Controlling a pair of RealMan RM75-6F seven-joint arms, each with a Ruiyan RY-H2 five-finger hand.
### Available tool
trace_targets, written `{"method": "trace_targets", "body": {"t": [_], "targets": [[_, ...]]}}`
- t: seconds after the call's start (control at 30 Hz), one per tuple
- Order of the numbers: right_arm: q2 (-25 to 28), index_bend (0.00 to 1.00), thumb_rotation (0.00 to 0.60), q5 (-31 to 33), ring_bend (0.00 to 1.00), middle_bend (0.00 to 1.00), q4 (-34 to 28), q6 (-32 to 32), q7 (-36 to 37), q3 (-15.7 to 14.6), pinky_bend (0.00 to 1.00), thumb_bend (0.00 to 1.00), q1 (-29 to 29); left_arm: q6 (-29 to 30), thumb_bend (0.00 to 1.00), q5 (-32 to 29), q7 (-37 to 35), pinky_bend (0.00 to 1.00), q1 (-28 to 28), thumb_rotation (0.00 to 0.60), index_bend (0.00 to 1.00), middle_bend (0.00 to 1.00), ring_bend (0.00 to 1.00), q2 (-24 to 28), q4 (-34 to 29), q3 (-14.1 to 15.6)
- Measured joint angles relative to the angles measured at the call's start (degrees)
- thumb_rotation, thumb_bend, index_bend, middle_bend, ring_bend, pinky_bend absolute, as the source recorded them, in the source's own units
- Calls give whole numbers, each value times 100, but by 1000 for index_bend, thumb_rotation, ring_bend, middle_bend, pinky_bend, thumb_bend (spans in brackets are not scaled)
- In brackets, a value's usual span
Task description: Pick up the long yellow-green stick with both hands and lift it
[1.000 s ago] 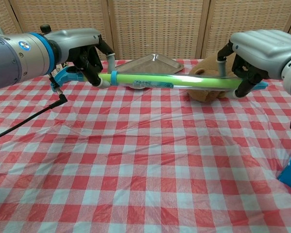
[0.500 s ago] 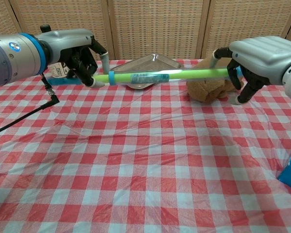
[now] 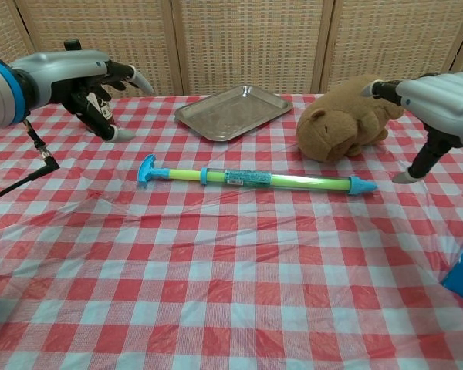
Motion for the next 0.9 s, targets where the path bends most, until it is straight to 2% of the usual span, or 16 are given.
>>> {"method": "trace_targets", "body": {"t": [0.17, 0.27, 0.4, 0.6, 0.7, 0.9], "targets": [[175, 34, 600, -273, 13, 43, 35, 107, 479, -197, 0, 263, -245, 266, 357, 661, -320, 54, 384, 600, 159, 0, 7, 201, -216, 228], [326, 26, 600, -609, 0, 8, 101, 204, 995, -370, 0, 248, -449, 565, 356, 1316, -517, 45, 709, 600, 144, 0, 3, 338, -329, 488], [566, 13, 600, -1262, 0, 0, 251, 447, 1924, -642, 0, 216, -787, 1237, 352, 2387, -629, 4, 1309, 600, 93, 0, 0, 521, -417, 1016], [937, 0, 600, -2396, 0, 0, 657, 917, 3003, -1124, 0, 147, -1238, 2331, 229, 3584, -344, 0, 2273, 600, 2, 0, 0, 582, -150, 1918], [1081, 0, 600, -2809, 0, 0, 962, 1143, 3360, -1371, 0, 128, -1487, 2686, 225, 3872, -147, 0, 2705, 600, 0, 0, 0, 521, 149, 2211], [1155, 0, 600, -3174, 0, 0, 1162, 1401, 3473, -1555, 0, 112, -1783, 3099, 217, 4212, -109, 0, 3325, 600, 0, 0, 0, 430, 710, 2464]]}}
